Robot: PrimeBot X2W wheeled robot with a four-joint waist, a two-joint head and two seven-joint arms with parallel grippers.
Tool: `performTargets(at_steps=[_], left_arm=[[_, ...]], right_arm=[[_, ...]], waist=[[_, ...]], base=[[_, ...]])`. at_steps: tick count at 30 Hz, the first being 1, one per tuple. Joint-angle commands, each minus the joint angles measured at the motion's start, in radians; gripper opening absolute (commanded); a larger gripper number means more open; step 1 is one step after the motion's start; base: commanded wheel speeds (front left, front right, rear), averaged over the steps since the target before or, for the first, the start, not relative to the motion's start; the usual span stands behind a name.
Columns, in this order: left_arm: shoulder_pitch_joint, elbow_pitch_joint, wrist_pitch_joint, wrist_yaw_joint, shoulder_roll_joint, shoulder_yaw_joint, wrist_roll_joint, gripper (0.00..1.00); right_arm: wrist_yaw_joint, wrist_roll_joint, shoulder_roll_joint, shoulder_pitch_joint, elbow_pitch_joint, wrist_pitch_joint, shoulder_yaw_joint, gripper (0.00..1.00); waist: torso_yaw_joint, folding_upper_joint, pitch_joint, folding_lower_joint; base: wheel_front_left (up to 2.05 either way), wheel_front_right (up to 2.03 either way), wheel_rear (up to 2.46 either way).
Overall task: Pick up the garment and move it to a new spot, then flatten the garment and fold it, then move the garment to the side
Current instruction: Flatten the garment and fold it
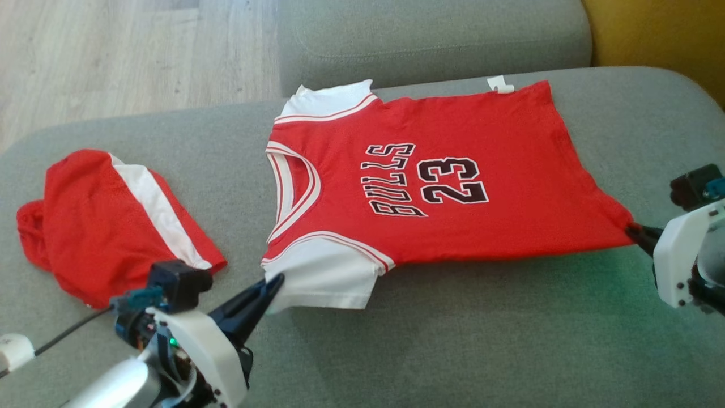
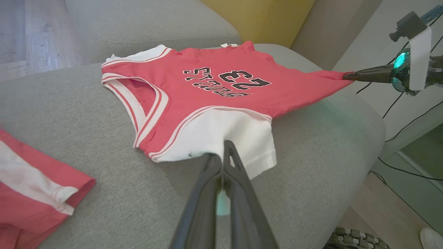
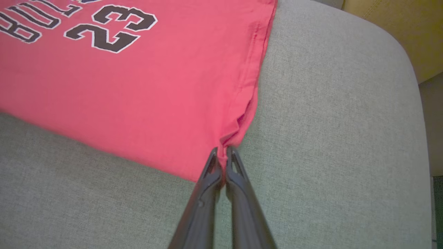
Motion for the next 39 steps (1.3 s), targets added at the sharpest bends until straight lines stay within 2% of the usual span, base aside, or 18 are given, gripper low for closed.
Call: performTargets(at_steps=[1, 7, 13, 26, 35, 36, 37, 39], left_arm=[[-0.058, -0.025, -0.004, 0.008, 0.042, 0.065, -0.001, 0.0], [-0.105, 0.002, 0.011, 0.01, 0.037, 0.086, -0.014, 0.0], [-0.197, 0.068, 0.06, -0.009, 0.02, 0.089, -0.016, 0.0], [-0.473, 0.314, 0.205, -0.094, -0.032, 0.046, 0.017, 0.0], [-0.665, 0.478, 0.262, -0.13, -0.071, -0.024, 0.071, 0.0], [-0.683, 0.495, 0.253, -0.131, -0.078, -0.028, 0.078, 0.27], [-0.702, 0.513, 0.232, -0.132, -0.089, -0.026, 0.086, 1.0], [-0.734, 0.555, 0.177, -0.131, -0.114, -0.014, 0.102, 1.0]], right_arm=[[-0.001, -0.002, -0.041, -0.004, -0.025, 0.003, -0.023, 0.0], [-0.001, -0.026, -0.025, -0.027, -0.033, 0.022, -0.055, 0.0], [-0.001, -0.045, 0.007, -0.069, -0.018, 0.053, -0.102, 0.0], [-0.001, -0.126, 0.093, -0.2, 0.089, 0.105, -0.155, 0.0], [-0.001, -0.178, 0.154, -0.31, 0.181, 0.078, -0.179, 0.0], [-0.001, -0.196, 0.159, -0.326, 0.197, 0.055, -0.187, 0.52], [-0.001, -0.211, 0.166, -0.34, 0.217, 0.035, -0.197, 1.0], [-0.001, -0.229, 0.188, -0.362, 0.246, -0.004, -0.211, 1.0]], waist=[[-0.002, -0.0001, 0.013, 0.0], [-0.005, -0.0001, 0.052, 0.0], [-0.003, -0.0001, 0.107, 0.0], [0.001, -0.0001, 0.224, 0.0], [-0.007, -0.0001, 0.307, 0.0], [-0.007, -0.0001, 0.314, 0.0], [-0.006, -0.0001, 0.319, 0.0], [-0.006, -0.0001, 0.326, 0.0]], base=[[0.0, 0.0, 0.0], [0.0, 0.0, 0.0], [0.0, 0.0, 0.0], [0.0, 0.0, 0.0], [0.0, 0.0, 0.0], [0.0, 0.0, 0.0], [0.0, 0.0, 0.0], [0.0, 0.0, 0.0]])
